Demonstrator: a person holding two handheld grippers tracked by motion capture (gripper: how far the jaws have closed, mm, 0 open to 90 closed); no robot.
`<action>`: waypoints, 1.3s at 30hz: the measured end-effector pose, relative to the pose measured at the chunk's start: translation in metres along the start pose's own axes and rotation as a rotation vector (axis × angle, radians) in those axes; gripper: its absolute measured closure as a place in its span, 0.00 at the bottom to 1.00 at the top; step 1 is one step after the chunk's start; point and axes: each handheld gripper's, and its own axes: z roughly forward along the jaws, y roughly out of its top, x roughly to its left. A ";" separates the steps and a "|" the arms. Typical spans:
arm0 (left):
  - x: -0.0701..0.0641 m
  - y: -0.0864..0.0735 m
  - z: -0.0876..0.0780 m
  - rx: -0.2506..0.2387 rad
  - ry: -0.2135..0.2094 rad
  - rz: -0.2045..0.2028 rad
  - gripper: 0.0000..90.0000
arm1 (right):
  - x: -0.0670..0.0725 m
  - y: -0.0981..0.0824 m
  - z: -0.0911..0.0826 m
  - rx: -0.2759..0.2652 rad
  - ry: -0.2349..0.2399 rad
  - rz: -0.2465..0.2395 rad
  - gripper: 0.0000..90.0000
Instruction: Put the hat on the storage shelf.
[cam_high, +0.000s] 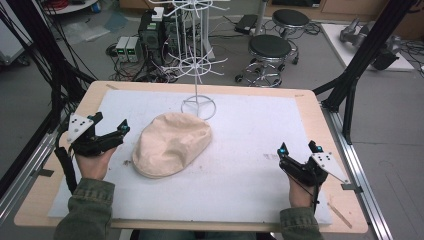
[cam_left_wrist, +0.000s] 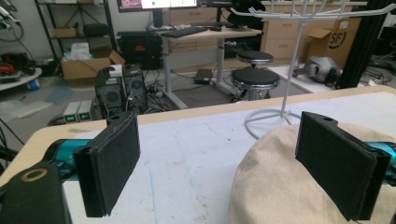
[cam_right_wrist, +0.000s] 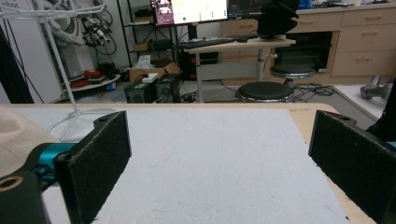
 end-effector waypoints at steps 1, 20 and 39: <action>0.001 0.002 0.003 0.010 -0.006 0.002 0.16 | 0.000 0.000 0.000 0.002 -0.001 0.001 0.05; -0.004 0.006 0.048 0.172 -0.097 0.035 0.16 | 0.001 0.000 0.002 0.006 0.010 -0.003 0.05; -0.010 0.003 0.093 0.388 -0.176 0.080 0.16 | 0.001 -0.001 0.004 0.008 0.022 -0.001 0.05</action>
